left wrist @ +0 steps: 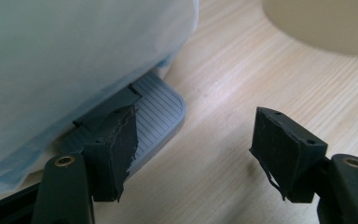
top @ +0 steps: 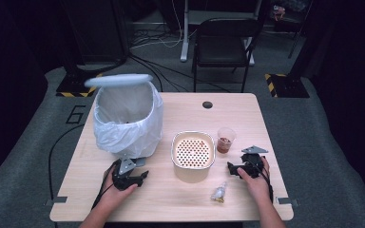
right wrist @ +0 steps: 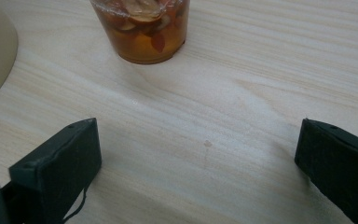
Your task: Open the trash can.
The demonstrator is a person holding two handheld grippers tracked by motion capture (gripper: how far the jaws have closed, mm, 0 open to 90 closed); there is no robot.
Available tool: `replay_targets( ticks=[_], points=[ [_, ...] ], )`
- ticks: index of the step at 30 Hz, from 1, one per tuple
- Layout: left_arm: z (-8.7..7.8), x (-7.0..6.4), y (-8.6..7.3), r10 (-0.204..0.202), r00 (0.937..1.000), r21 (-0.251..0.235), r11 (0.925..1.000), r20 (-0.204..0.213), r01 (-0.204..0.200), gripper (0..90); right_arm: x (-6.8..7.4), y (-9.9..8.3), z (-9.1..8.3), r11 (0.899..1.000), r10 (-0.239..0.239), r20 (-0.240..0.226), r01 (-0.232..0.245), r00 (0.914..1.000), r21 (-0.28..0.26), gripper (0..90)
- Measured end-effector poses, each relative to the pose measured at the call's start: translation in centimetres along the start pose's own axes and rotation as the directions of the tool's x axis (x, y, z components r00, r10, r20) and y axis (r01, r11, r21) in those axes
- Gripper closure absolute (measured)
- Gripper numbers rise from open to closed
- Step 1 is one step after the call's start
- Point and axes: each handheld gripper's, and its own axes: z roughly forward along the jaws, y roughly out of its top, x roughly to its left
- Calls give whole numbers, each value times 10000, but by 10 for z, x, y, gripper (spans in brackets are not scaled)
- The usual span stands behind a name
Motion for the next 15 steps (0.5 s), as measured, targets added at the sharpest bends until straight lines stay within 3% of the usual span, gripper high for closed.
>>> replay_targets(
  ticks=[5,13,14,15],
  points=[
    [1,-2,1,377,9991,192,9991,-194,-373,311,0,0,0,10000,1,12,-1,10000,-4,0],
    [1,-1,1,298,9995,133,9995,-143,-297,311,0,0,0,10000,-8,-18,8,10000,12,0],
    [0,1,1,511,9985,118,9986,-216,-508,311,1,0,0,10000,9,-26,-9,10000,33,0],
    [0,0,1,236,9997,119,9997,-58,-236,312,1,0,0,10000,-62,-47,62,10000,6,0]
  ],
)
